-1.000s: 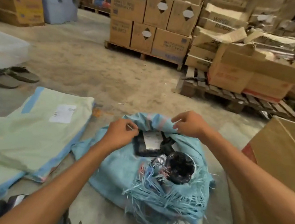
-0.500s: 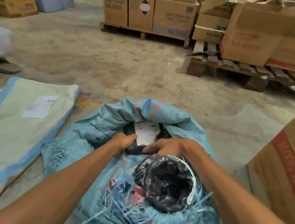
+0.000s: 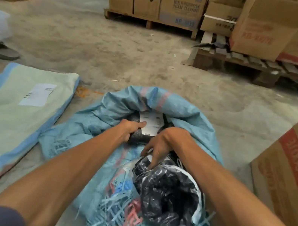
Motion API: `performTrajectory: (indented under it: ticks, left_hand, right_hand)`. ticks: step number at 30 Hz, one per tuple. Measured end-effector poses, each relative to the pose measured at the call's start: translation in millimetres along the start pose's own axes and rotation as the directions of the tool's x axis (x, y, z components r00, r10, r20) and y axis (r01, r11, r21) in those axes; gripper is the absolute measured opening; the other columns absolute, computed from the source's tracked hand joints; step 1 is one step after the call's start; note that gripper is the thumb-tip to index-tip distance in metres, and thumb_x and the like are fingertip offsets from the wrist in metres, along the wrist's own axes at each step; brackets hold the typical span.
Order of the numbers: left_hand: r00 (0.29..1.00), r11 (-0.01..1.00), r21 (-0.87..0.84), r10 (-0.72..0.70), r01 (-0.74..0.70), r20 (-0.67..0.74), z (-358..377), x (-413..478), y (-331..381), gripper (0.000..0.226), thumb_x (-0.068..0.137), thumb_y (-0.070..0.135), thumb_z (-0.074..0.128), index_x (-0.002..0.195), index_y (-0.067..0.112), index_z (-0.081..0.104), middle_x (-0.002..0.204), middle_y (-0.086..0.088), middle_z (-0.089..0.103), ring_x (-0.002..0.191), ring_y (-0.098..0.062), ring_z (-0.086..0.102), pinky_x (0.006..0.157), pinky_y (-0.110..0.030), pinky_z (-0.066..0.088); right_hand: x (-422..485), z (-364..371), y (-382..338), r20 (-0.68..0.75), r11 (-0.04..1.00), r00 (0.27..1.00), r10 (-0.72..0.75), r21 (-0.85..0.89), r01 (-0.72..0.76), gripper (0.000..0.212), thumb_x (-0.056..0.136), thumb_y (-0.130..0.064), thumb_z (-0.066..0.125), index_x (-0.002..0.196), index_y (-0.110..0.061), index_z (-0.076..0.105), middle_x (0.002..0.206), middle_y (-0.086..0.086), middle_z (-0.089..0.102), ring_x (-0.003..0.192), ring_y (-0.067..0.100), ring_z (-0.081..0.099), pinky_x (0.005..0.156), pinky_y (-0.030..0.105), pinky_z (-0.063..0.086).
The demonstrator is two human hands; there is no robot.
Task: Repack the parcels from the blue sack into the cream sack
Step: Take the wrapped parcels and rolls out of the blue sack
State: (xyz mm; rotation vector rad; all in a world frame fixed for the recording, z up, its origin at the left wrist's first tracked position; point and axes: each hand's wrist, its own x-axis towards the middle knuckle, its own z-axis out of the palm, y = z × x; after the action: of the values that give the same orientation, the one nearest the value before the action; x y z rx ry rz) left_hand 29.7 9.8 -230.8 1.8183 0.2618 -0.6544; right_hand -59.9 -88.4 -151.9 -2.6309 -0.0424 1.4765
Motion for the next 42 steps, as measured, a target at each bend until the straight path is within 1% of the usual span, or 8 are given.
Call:
performTrajectory:
  ticks: [5,9,15,22,28,31,36,42]
  left_hand:
    - [0.997,0.996,0.062,0.071,-0.070,-0.020,-19.7,-9.7,22.9,0.101,0.058,0.029,0.092,0.139,0.001,0.039,0.126,-0.020,0.060,0.100,-0.033,0.066,0.077,-0.048,0.059]
    - [0.991,0.958,0.255,0.116,-0.130,0.072,-37.9,-51.0,54.9,0.057,0.075,0.015,0.084,0.120,0.001,0.052,0.104,-0.015,0.062,0.080,-0.027,0.065,0.063,-0.042,0.060]
    - [0.976,0.652,0.751,-0.079,-0.104,0.204,-66.3,-93.3,77.5,0.042,0.082,0.023,0.079,0.109,-0.002,0.059,0.115,-0.016,0.067,0.104,-0.031,0.065,0.091,-0.045,0.054]
    - [0.919,0.323,0.861,0.156,-0.393,0.361,-89.2,-100.7,64.6,0.095,0.075,0.056,0.077,0.147,0.009,0.037,0.150,-0.007,0.043,0.131,-0.028,0.046,0.110,-0.043,0.040]
    - [0.745,0.076,0.768,0.321,-0.636,0.585,-89.3,-131.4,58.3,0.056,0.090,0.035,0.068,0.137,0.012,0.047,0.140,-0.005,0.050,0.128,-0.025,0.048,0.102,-0.029,0.037]
    - [0.740,0.145,0.742,0.319,-0.655,0.592,-93.7,-139.1,60.2,0.039,0.093,0.023,0.066,0.127,0.006,0.060,0.131,-0.004,0.058,0.119,-0.026,0.054,0.102,-0.033,0.043]
    - [0.727,0.463,0.566,0.340,-0.682,0.597,-100.4,-175.5,75.9,0.050,0.093,0.022,0.067,0.139,0.019,0.048,0.131,0.006,0.054,0.117,-0.010,0.049,0.090,-0.011,0.039]
    - [0.779,0.790,0.332,0.271,-0.515,0.565,-120.1,-217.8,110.6,0.029,0.085,0.036,0.073,0.099,0.010,0.072,0.099,-0.009,0.075,0.089,-0.023,0.072,0.083,-0.034,0.057]
  right_hand:
    - [-12.9,7.1,11.5,-0.214,0.979,0.977,-0.015,-0.203,-0.029,0.056,0.086,-0.060,0.065,0.136,-0.035,0.057,0.125,-0.011,0.062,0.120,0.019,0.055,0.109,0.041,0.034]
    - [-20.4,23.1,26.7,-0.442,0.918,0.897,0.000,-0.356,-0.175,0.065,0.070,-0.087,0.054,0.110,-0.037,0.062,0.111,-0.013,0.061,0.105,0.018,0.044,0.098,0.042,0.028]
    - [-49.4,43.9,37.2,-0.567,0.995,0.820,-0.079,-0.095,0.030,0.079,0.060,-0.086,0.066,0.095,-0.015,0.058,0.080,-0.004,0.061,0.075,0.022,0.058,0.066,0.034,0.046]
    - [-82.2,46.5,40.1,-0.818,0.995,0.574,-0.041,0.019,0.097,0.098,0.041,-0.101,0.056,0.089,-0.018,0.070,0.069,-0.002,0.069,0.063,0.018,0.064,0.062,0.036,0.055]
    - [-139.4,10.1,21.4,-0.900,0.807,0.387,0.201,0.376,0.456,0.067,0.056,-0.084,0.072,0.058,-0.022,0.047,0.052,-0.007,0.049,0.045,0.010,0.046,0.048,0.025,0.035]
    - [-155.0,-7.1,13.9,-0.817,0.516,0.472,0.332,0.576,0.634,0.073,0.065,-0.082,0.067,0.082,-0.011,0.072,0.076,-0.001,0.075,0.067,0.015,0.072,0.067,0.024,0.056]
    - [-144.3,-37.4,15.2,-0.606,-0.132,0.643,0.468,0.672,0.729,0.115,0.031,-0.093,0.073,0.123,-0.023,0.068,0.116,0.017,0.072,0.098,0.040,0.072,0.088,0.062,0.054]
    - [-193.1,-64.4,-15.7,-0.495,-0.399,0.644,0.583,0.517,0.758,0.083,0.076,-0.086,0.045,0.110,-0.017,0.075,0.111,0.017,0.074,0.101,0.038,0.071,0.092,0.063,0.051]
